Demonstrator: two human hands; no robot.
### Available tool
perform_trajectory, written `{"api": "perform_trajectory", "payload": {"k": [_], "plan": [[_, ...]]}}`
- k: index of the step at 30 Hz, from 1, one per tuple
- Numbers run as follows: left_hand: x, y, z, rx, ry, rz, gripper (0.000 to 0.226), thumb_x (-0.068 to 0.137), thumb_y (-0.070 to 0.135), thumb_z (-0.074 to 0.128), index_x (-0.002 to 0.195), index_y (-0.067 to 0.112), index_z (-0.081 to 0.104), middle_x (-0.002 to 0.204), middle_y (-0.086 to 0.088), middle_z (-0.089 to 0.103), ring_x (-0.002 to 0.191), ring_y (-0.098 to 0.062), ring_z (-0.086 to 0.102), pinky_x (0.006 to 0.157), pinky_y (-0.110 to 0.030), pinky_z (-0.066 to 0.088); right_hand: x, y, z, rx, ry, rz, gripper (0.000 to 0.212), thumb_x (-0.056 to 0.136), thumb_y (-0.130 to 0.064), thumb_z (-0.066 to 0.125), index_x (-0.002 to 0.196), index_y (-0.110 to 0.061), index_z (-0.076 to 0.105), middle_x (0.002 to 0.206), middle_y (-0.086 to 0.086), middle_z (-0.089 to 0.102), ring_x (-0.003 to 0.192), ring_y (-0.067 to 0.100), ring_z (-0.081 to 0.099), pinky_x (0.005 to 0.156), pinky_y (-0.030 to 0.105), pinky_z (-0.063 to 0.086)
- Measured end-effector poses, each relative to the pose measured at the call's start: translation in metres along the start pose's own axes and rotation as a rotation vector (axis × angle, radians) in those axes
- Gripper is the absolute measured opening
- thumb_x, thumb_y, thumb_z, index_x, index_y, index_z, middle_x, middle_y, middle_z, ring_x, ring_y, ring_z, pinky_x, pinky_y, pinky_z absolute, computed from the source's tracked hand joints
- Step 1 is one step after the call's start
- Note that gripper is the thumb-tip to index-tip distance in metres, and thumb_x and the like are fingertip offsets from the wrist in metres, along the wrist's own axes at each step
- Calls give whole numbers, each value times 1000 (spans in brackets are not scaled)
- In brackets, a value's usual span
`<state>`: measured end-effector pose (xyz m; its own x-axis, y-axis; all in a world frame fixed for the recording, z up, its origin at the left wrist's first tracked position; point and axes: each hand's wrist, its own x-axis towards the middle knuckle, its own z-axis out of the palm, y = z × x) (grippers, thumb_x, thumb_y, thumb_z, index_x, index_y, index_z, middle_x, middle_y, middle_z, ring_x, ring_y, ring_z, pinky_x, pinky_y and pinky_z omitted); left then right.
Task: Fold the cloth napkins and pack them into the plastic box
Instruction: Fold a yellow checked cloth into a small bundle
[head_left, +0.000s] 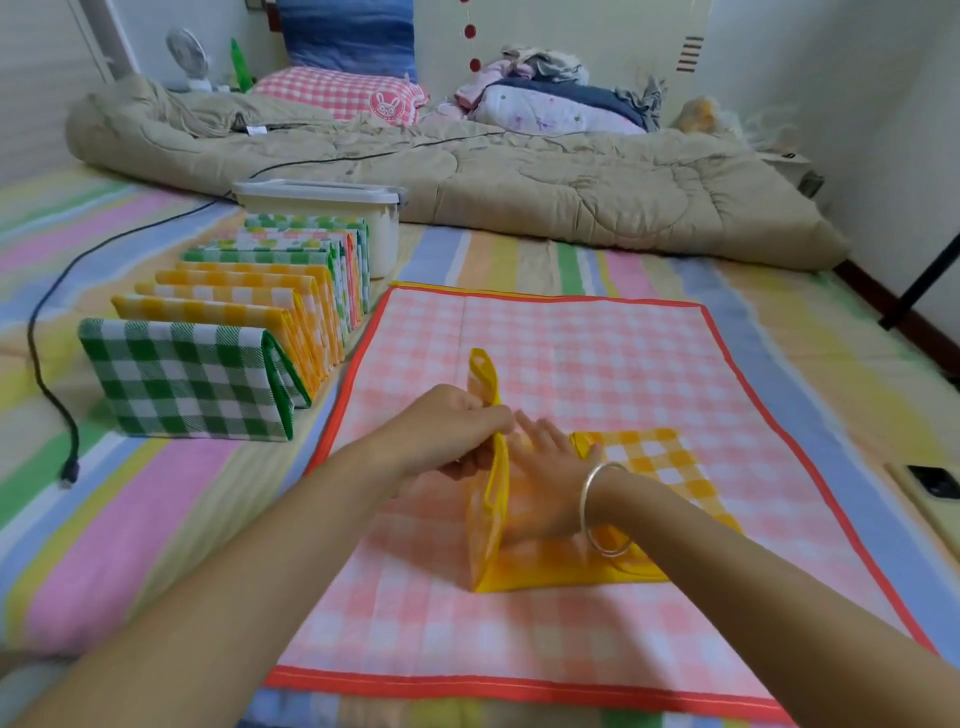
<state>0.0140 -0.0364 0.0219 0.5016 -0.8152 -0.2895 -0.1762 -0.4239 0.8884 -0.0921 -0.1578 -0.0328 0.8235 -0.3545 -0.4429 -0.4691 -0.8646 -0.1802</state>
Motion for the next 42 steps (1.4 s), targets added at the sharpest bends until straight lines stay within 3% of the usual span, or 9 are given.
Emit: {"api": "perform_trajectory", "payload": {"k": [5,11,17,20,25,31,34,37,42], "plan": [[21,15,40,208,5,-44,42,90,29,61,51,14,54,42,3,55,43,-15,47,47,-22,39,-5,41,-11,780,676,98,3,90,-26,64,92,-26,64,101,1,63,96,22,62,84,34,49],[35,17,85,760,43,-86,35,86,35,55,56,19,63,48,7,62,55,-8,62,61,-25,48,-8,59,1,860,612,176,27,92,-39,62,74,-19,65,58,-6,66,62,12,64,68,34,54],[36,0,92,784,9,-25,23,84,37,55,71,20,64,69,5,68,77,-13,66,63,-27,47,-7,56,12,461,633,238,9,83,-27,72,89,-21,68,82,-5,67,83,15,62,67,23,37],[30,-23,82,701,236,252,21,86,40,55,98,27,66,105,10,67,108,-14,59,93,-31,46,-6,55,14,446,673,235,10,83,-25,70,91,-19,68,88,-2,71,87,18,64,67,25,39],[34,-55,81,875,85,456,71,98,58,22,160,25,8,164,12,-6,152,-7,-11,119,-23,-17,-3,53,27,343,741,168,15,86,-23,65,99,-16,67,91,2,64,88,22,60,66,27,33],[39,-71,94,1050,3,384,105,72,87,1,156,27,-18,159,8,-35,147,-19,-31,123,-42,-11,-17,61,27,775,797,52,31,89,-8,61,118,-20,61,92,-7,65,81,6,60,74,17,44],[40,-71,95,1093,1,372,112,67,92,3,157,28,-17,158,9,-35,146,-22,-33,123,-45,-10,-34,79,21,647,809,-20,31,93,-9,52,119,-21,63,115,-4,65,108,10,58,95,23,43],[42,-69,94,1124,-24,361,112,67,93,5,156,29,-19,158,9,-36,145,-22,-37,122,-47,-11,-45,98,24,124,562,53,75,83,-60,16,146,-27,40,157,0,31,146,25,22,118,41,15],[45,-62,94,1233,-19,434,114,71,91,5,158,19,-15,163,-1,-24,147,-15,-31,122,-47,-14,-40,105,56,-35,451,135,119,55,-83,-36,154,-34,7,158,-6,-12,150,24,-10,118,42,-11]]}}
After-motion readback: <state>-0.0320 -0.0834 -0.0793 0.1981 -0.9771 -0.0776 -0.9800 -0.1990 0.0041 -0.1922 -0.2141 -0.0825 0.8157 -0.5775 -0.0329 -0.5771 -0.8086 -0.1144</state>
